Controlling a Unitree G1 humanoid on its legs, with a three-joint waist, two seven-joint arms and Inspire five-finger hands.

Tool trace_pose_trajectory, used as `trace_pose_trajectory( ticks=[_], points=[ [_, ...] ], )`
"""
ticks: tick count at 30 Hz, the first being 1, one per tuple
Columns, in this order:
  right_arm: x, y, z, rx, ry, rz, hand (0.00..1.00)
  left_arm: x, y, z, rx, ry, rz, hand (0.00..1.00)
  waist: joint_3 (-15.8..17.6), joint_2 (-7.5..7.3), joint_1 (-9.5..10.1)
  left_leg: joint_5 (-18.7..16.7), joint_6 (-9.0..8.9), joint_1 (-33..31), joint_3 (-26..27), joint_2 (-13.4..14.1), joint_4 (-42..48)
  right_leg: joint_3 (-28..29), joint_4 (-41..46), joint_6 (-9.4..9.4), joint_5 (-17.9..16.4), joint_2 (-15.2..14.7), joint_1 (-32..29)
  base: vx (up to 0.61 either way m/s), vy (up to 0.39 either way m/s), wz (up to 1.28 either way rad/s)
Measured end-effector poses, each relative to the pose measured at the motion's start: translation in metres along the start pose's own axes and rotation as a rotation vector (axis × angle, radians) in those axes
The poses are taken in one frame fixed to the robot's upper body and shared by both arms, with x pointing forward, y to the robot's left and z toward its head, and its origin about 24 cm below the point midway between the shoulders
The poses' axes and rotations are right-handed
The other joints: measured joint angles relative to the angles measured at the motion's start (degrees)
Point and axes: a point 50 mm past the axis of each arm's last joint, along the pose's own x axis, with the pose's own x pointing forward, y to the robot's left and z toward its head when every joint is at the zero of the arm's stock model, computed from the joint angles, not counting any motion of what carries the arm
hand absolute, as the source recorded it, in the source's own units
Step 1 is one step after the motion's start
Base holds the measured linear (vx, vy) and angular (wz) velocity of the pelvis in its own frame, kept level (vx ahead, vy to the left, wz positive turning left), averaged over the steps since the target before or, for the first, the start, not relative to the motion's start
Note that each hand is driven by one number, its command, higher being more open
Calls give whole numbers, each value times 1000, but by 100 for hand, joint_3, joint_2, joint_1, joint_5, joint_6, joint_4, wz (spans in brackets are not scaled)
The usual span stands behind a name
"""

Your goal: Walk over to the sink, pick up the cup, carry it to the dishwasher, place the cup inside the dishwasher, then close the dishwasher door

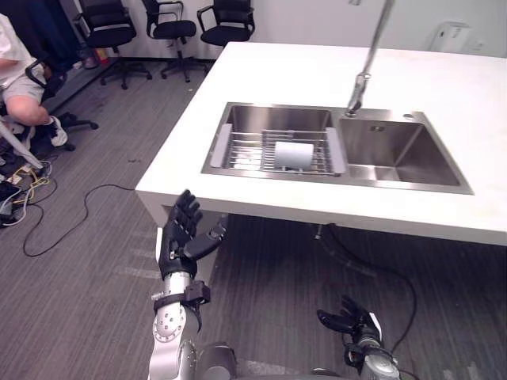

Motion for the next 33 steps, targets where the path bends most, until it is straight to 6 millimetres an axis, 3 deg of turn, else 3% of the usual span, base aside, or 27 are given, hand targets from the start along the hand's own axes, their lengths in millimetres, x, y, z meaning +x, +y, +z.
trace_pose_trajectory(
  ticks=[3,8,9,10,11,12,13,14,15,17,19,20,21,23,25,26,28,29,30,32,33],
  points=[
    [1,5,-1,-19,8,26,90,-2,0,9,-3,-39,9,90,-16,-83,69,-1,70,58,-14,-278,-144,404,-517,74,77,-38,178,222,100,16],
    [7,16,4,-55,9,77,90,-5,-9,19,32,-68,-83,90,-25,-145,171,-208,219,418,41,-321,-235,844,-700,59,194,-60,380,157,25,-41],
    [7,15,4,-55,5,74,90,-6,-14,20,42,-72,-116,90,-64,-104,188,-353,143,529,36,-289,-413,950,-304,196,88,-20,192,82,31,-62],
    [7,15,3,-56,7,75,90,-7,-22,19,60,-66,-170,90,-45,-153,139,-388,155,679,149,-299,-503,1045,667,401,-43,-49,-243,55,8,-45],
    [6,15,2,-55,11,76,90,-9,-26,17,68,-58,-200,90,-46,-192,94,-401,160,768,172,-307,-537,1050,1204,423,-38,-94,-456,71,-22,-23],
    [2,14,-7,-58,36,74,90,-11,-31,15,95,-45,-261,90,-22,-327,-7,-457,161,970,192,-390,-589,988,2134,647,86,-238,-791,99,-22,1],
    [-3,13,-18,-65,68,73,90,-13,-36,14,117,-39,-303,90,-47,-427,-78,-529,161,1163,180,-429,-618,927,2860,699,349,-366,-1044,121,-21,4],
    [-6,12,-24,-64,85,72,90,-13,-37,14,131,-39,-317,90,-71,-457,-115,-554,160,1231,170,-416,-636,902,3168,568,390,-395,-1184,146,-36,9],
    [-11,12,-34,-61,110,78,90,-13,-39,15,140,-46,-322,90,-143,-448,-190,-617,142,1260,136,-364,-643,779,3193,235,94,-412,-1382,130,-46,5],
    [-15,15,-37,-44,115,94,90,-7,-40,19,145,-75,-313,90,-160,-474,-240,-669,72,1297,63,-262,-649,585,2903,-75,-212,-395,-1699,179,-115,18],
    [-14,17,-32,-41,94,110,90,-1,-41,24,147,-109,-307,90,-175,-494,-310,-709,-144,1375,-9,-134,-646,467,2065,-123,-190,-321,-1927,223,-201,25],
    [-14,18,-32,-40,92,112,90,1,-42,26,154,-123,-304,90,-259,-608,-313,-762,-235,1397,-20,-169,-619,472,1294,-155,204,-314,-1905,320,-232,22],
    [-14,11,-34,-50,102,95,90,3,-42,22,150,-106,-284,90,-339,-412,-350,-816,-366,1466,-138,-11,-624,335,1255,-166,383,-187,-1767,287,-180,17],
    [-13,2,-32,-58,96,73,90,3,-46,21,129,-105,-268,90,-447,-239,-340,-656,-373,1560,-124,130,-885,236,1103,-266,339,-46,-1638,263,-165,13],
    [-13,-2,-32,-59,97,62,90,5,-52,23,112,-118,-276,90,-477,-189,-362,-426,-405,1666,-130,160,-1048,125,1002,-336,295,-31,-1494,209,-155,23],
    [-14,-4,-33,-56,99,56,90,6,-54,24,119,-130,-283,90,-450,-169,-374,-395,-426,1616,-163,223,-819,20,836,-346,285,-7,-1333,111,-118,40],
    [-18,-7,-39,-51,111,49,90,9,-57,27,115,-147,-291,90,-356,-154,-343,-285,-499,1050,-176,506,727,-169,429,-373,298,123,-806,116,-137,37],
    [-21,-8,-42,-45,119,46,90,10,-56,27,117,-149,-283,90,-330,-187,-277,-155,-474,764,-184,643,1433,-168,287,-433,282,178,-585,87,-46,3],
    [-23,-8,-44,-46,117,47,90,11,-54,29,121,-155,-274,90,-345,-186,-201,-252,-426,508,-185,702,1876,-163,177,-529,224,195,-438,75,35,-9],
    [-21,-11,-40,-51,102,41,90,12,-53,33,125,-175,-269,90,-383,-161,-182,-446,-243,226,-125,568,1481,-129,94,-504,219,194,-385,69,87,-11],
    [-20,-12,-37,-57,96,40,90,14,-54,35,142,-189,-279,90,-401,-130,-153,-335,-158,222,-153,393,648,-57,90,-409,223,223,-418,95,112,-17]
  ],
)
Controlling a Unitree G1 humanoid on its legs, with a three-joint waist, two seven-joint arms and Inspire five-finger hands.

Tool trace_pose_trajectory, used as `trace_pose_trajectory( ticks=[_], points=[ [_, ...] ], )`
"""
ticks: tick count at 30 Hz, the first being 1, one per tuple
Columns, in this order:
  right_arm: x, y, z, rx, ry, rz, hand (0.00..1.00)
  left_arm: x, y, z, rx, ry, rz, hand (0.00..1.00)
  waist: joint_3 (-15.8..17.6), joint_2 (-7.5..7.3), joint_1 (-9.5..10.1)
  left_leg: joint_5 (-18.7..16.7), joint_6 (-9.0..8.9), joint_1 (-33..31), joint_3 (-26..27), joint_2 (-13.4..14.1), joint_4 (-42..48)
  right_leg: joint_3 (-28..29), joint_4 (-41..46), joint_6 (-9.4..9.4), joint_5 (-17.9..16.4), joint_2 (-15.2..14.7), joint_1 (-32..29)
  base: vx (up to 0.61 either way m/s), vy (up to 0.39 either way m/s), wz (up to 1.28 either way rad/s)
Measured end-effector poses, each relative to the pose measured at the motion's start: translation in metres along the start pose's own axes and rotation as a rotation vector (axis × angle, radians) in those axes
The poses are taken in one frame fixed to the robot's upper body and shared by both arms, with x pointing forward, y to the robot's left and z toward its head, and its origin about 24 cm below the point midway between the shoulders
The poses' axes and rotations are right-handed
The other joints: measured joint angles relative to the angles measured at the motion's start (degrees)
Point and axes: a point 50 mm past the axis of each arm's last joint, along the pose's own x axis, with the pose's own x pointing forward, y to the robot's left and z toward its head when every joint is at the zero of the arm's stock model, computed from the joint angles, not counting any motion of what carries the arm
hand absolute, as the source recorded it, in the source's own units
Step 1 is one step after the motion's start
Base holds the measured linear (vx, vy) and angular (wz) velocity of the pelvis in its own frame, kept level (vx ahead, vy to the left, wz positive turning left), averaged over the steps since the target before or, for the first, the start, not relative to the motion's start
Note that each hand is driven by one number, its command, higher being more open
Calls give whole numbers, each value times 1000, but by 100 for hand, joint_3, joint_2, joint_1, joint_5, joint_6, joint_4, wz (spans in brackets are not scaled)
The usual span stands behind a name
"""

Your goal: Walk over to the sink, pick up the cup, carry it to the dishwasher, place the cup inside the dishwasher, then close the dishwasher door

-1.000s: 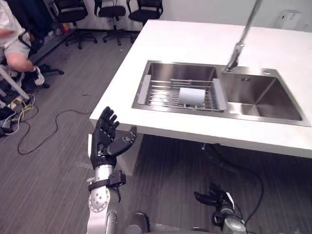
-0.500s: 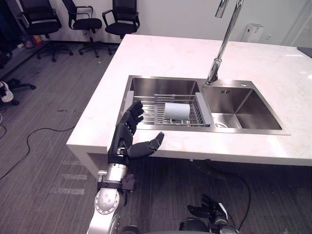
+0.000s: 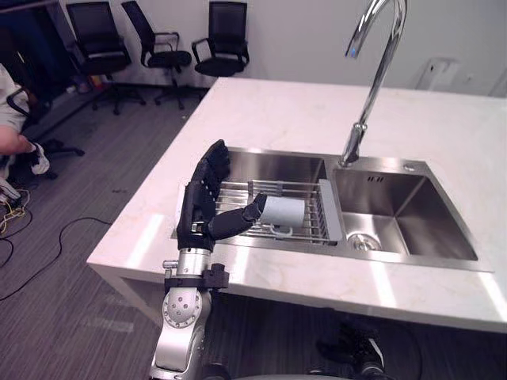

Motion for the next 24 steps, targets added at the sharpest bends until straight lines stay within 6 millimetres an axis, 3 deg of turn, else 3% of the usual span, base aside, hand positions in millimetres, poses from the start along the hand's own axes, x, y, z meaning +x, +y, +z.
trace_pose_trajectory(
  ticks=[2,5,8,12,18,24],
  points=[
    [2,7,3,0,-5,22,90,2,1,1,54,-8,-20,90,-87,-50,25,-70,-91,294,-102,-159,-766,114,-92,191,117,-15,-106,143,106,-15],
    [3,12,2,6,0,39,90,10,-1,-6,138,15,-65,90,-52,-112,17,106,-1,478,-55,-391,-1212,381,-497,288,325,-108,42,110,98,-1],
    [2,15,-3,14,18,57,90,13,-10,-8,217,14,-139,90,-116,-134,-52,159,34,847,96,-507,-1558,547,-696,313,340,-179,263,83,76,-14],
    [2,18,-9,17,52,74,90,26,-27,-14,304,-2,-293,90,-252,-142,-93,515,11,1058,178,-606,-2256,688,-1051,306,555,-162,264,40,8,-17],
    [4,12,-15,9,94,63,90,26,-17,-52,407,161,-320,90,-270,-121,-267,831,-22,1310,143,-589,-2880,903,-1455,266,886,-39,289,-18,-28,-23],
    [2,1,-20,-3,119,38,90,23,-3,-64,512,228,-339,90,-271,-115,-361,961,61,1210,94,-725,-3022,958,-1887,343,1254,-136,285,-82,43,-5]
  ],
)
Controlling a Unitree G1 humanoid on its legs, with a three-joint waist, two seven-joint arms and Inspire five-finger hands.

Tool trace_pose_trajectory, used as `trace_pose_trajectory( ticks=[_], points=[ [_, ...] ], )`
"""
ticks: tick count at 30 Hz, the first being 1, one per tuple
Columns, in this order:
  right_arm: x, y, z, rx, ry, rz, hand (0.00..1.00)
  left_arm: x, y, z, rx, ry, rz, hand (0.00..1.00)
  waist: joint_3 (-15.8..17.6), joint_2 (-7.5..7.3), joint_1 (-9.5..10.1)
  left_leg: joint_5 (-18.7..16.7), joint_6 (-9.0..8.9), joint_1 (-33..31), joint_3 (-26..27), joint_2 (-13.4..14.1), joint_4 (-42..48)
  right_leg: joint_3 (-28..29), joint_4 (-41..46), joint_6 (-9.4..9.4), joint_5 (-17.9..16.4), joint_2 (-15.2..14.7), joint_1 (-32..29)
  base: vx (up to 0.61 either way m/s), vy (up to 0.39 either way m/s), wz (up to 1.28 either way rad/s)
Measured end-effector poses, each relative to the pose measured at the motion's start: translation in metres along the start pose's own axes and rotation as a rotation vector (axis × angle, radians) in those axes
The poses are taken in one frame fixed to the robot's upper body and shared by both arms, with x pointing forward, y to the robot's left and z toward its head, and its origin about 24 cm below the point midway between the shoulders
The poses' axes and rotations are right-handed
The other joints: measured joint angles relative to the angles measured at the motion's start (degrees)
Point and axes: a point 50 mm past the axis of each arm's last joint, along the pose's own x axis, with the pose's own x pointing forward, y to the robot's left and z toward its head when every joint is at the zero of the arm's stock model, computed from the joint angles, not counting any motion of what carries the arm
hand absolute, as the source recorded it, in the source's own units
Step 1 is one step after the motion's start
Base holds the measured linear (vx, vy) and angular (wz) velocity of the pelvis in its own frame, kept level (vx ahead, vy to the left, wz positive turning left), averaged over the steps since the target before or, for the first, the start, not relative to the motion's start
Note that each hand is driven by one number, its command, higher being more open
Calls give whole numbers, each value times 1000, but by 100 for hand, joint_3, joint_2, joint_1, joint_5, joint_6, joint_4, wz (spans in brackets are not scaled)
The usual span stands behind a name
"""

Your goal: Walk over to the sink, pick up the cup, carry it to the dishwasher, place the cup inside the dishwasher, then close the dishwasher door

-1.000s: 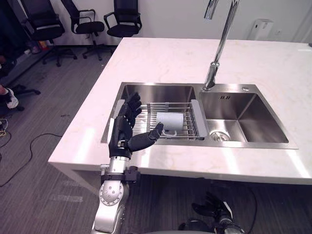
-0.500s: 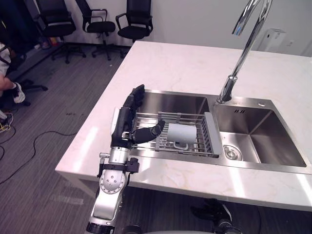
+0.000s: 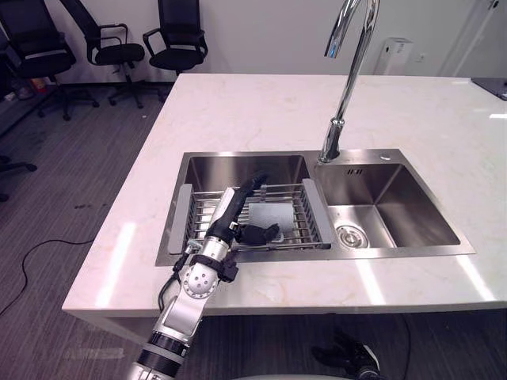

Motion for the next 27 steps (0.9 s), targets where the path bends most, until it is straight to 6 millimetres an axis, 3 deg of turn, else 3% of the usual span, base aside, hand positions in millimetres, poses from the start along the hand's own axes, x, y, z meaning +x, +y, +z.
trace_pose_trajectory(
  ticks=[11,27],
  points=[
    [0,0,0,-5,1,9,90,-2,7,-9,97,34,-7,90,4,-9,-43,139,49,-19,-27,-138,-247,78,-417,72,288,-82,-18,-43,15,-4],
    [0,0,-3,-4,14,9,90,6,16,-16,178,75,50,90,17,-27,-170,140,53,-18,-143,-164,-284,32,-552,71,322,-102,49,-12,-8,1]
  ],
)
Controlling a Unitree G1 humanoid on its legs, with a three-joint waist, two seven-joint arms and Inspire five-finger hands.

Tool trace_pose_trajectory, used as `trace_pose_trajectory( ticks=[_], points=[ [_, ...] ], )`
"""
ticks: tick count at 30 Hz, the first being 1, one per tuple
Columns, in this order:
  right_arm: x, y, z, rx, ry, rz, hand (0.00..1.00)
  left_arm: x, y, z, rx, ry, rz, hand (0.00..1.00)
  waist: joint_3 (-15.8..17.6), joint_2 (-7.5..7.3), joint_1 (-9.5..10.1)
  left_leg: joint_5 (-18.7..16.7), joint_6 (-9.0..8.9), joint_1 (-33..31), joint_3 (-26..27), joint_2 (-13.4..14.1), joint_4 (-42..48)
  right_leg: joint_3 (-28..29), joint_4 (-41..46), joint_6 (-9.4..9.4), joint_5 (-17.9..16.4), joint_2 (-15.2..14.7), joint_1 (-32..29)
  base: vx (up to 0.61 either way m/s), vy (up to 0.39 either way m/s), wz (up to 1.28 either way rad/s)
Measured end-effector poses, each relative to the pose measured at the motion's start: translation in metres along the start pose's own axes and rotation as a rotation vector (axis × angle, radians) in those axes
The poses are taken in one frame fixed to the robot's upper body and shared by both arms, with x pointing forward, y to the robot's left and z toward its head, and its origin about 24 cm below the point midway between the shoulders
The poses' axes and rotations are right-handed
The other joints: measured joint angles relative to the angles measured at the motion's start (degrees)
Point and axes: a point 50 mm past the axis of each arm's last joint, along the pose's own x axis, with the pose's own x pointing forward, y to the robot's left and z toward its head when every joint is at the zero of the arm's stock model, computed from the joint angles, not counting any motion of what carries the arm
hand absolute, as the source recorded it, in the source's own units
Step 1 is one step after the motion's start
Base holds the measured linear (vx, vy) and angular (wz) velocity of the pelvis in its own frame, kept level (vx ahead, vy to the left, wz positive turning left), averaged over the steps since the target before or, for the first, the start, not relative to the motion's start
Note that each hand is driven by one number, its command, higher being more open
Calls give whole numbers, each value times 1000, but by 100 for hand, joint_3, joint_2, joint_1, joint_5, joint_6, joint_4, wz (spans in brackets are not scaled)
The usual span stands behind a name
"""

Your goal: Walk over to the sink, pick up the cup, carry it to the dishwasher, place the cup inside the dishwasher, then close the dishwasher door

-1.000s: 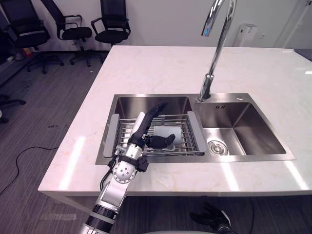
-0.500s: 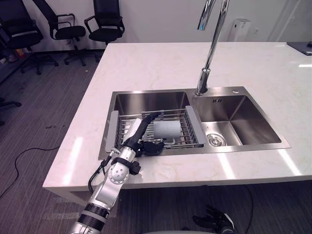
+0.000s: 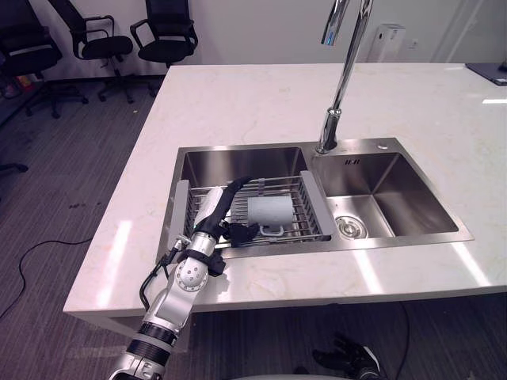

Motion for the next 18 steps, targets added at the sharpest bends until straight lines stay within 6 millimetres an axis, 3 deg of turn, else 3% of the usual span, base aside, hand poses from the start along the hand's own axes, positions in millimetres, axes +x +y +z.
trace_pose_trajectory(
  ticks=[18],
  points=[
    [-2,-2,-3,-10,2,0,90,12,11,9,237,-60,-6,90,84,19,-169,-1,-2,14,78,-1,-27,67,-96,2,63,1,6,-20,-9,-2]
  ],
)
